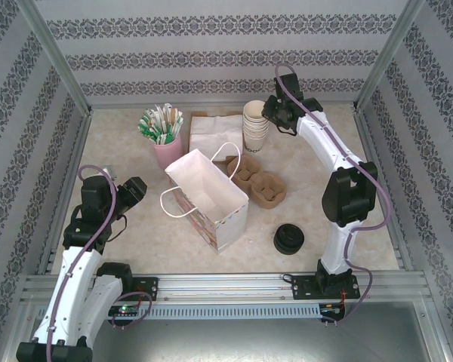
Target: Pack the takeout coffee
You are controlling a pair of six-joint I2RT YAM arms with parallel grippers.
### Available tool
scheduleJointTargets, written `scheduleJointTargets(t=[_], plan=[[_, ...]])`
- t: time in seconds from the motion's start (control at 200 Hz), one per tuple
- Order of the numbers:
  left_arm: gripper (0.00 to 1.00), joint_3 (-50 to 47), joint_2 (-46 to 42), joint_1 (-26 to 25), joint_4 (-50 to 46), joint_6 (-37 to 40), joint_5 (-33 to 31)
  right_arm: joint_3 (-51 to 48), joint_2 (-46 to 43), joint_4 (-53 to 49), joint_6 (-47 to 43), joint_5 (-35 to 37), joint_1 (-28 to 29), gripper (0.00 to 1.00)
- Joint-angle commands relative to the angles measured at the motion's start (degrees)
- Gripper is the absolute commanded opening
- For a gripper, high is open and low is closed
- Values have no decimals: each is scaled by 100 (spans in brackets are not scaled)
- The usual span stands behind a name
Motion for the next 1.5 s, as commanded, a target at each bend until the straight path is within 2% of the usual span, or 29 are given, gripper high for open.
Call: scheduleJointTargets(t=[0.0, 0.25, 0.31, 0.555, 0.944, 1.144, 1.334, 1.499], plan=[[56, 190, -43, 45, -87, 49, -78, 184, 95, -108, -147, 160, 74, 24], [56, 207, -28, 42, -117, 54, -92, 330, 157, -186, -216, 205, 110, 17], [55, 225, -34, 44, -134, 61, -107, 392, 148, -242, -269, 255, 121, 11], [55, 243, -30, 45, -152, 61, -105, 536, 30, -369, -398, 325, 115, 0], [54, 234, -106, 45, -170, -31, -15, 1195, -487, -540, -431, 51, 108, 0], [54, 184, -174, 43, -136, -120, 153, 775, -1522, -615, -519, 118, 110, 0], [54, 65, -210, 46, -109, -169, 337, -520, -3140, -678, -785, 262, 131, 0], [54, -139, -243, 42, -9, -250, 427, -1713, -4618, -1151, -953, 296, 246, 0]])
